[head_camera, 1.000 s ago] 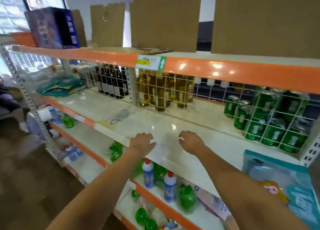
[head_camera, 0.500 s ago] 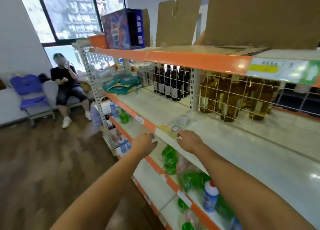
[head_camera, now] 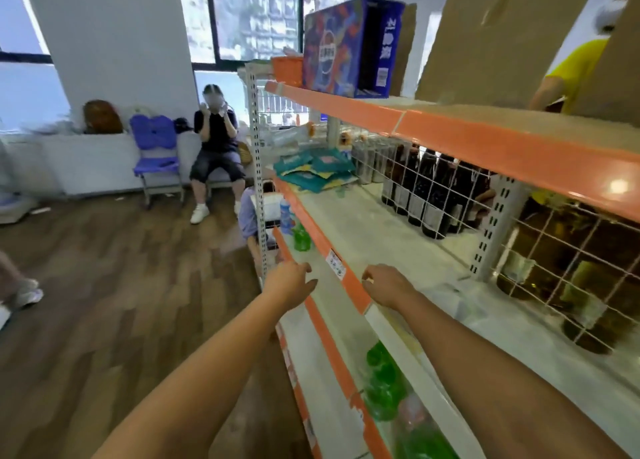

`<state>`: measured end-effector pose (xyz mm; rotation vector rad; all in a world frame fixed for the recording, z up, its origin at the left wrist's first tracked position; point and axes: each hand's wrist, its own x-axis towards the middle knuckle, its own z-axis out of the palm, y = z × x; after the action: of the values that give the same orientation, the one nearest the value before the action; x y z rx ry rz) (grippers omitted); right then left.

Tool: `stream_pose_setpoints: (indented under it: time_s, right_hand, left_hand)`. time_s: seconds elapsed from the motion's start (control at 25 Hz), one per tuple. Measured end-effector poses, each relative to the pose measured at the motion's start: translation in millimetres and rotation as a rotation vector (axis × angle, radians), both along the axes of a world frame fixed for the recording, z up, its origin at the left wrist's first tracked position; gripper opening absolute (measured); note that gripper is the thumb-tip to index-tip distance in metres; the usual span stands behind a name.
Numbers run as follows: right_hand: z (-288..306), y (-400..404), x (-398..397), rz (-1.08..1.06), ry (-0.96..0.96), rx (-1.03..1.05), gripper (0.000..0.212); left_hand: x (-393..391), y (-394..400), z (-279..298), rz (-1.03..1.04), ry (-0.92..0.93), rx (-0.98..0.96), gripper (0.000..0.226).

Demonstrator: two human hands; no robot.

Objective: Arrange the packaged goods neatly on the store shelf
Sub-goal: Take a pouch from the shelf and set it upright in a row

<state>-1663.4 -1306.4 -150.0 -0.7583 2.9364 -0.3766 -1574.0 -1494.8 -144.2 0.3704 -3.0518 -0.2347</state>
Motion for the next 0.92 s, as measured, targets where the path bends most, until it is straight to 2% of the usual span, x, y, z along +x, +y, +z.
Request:
stream_pose_setpoints:
  time_s: [0.16,0.36,0.52,0.76,0.92]
  right_hand:
    - [-7,-57,-33,0.072,-0.002,0.002,0.033]
    - [-13,-135,-72,0.129,-0.012,-0.023,0.031]
    - [-16,-210,-108,0.141,-0.034,-0.039,0.030]
    - [-11,-306,-162,0.069,-0.046,-0.126,0.024]
    - [-22,-344,-199,0.059,-0.061,-0.068,0.022]
  left_hand:
    - [-17,-45,-5,0.095,0.006,0.057,0.037]
    - [-48,-120,-16,0.161,-0.035,0.031,0.033]
    - [-81,-194,-13,0.165,-0.049,-0.012,0.039]
    - [-143,-284,-6,0.151,-0.011,-0.021,0.034]
    - [-183,-320,-20,0.117,-0.088,-0.019,0.037]
